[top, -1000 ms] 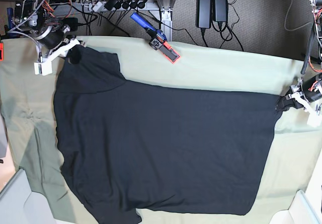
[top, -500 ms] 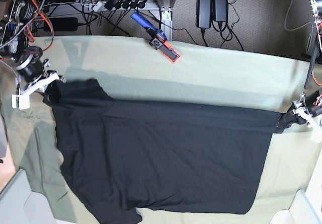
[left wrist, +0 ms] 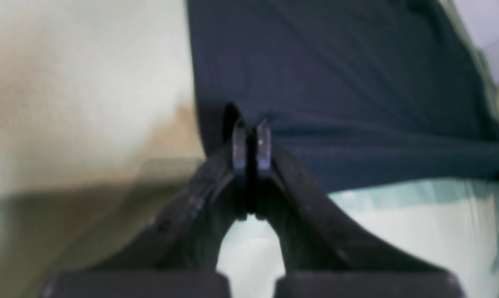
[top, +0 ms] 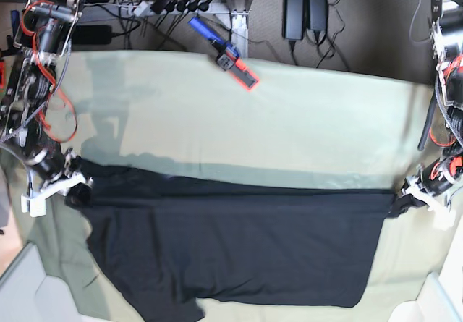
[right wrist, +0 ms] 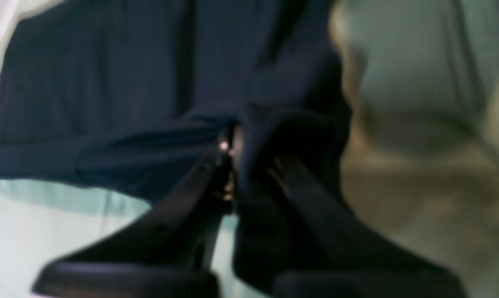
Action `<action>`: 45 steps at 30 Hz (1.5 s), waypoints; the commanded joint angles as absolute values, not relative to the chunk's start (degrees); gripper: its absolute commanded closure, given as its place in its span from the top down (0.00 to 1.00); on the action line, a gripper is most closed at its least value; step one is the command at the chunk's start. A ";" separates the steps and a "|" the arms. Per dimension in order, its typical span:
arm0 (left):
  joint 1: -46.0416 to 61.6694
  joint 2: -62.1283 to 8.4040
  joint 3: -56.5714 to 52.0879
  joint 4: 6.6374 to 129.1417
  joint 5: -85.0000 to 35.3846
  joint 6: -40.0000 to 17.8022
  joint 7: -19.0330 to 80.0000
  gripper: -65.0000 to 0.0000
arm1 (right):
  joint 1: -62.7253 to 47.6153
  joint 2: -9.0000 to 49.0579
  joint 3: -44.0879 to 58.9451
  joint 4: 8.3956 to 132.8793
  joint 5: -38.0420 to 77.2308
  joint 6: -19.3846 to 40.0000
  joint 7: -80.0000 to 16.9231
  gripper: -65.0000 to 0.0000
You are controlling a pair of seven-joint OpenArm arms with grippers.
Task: Fold the T-shirt properly
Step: 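Lift the shirt with both grippers and lay it down shifted, then drag the shirt back with both grippers, spreading it flat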
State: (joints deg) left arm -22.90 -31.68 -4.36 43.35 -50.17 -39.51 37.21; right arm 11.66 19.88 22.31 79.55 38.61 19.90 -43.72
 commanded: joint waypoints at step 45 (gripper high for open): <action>-32.77 -35.97 -5.72 36.38 -59.31 -40.00 47.09 0.56 | 17.39 14.33 34.96 64.10 31.24 24.03 -38.39 0.69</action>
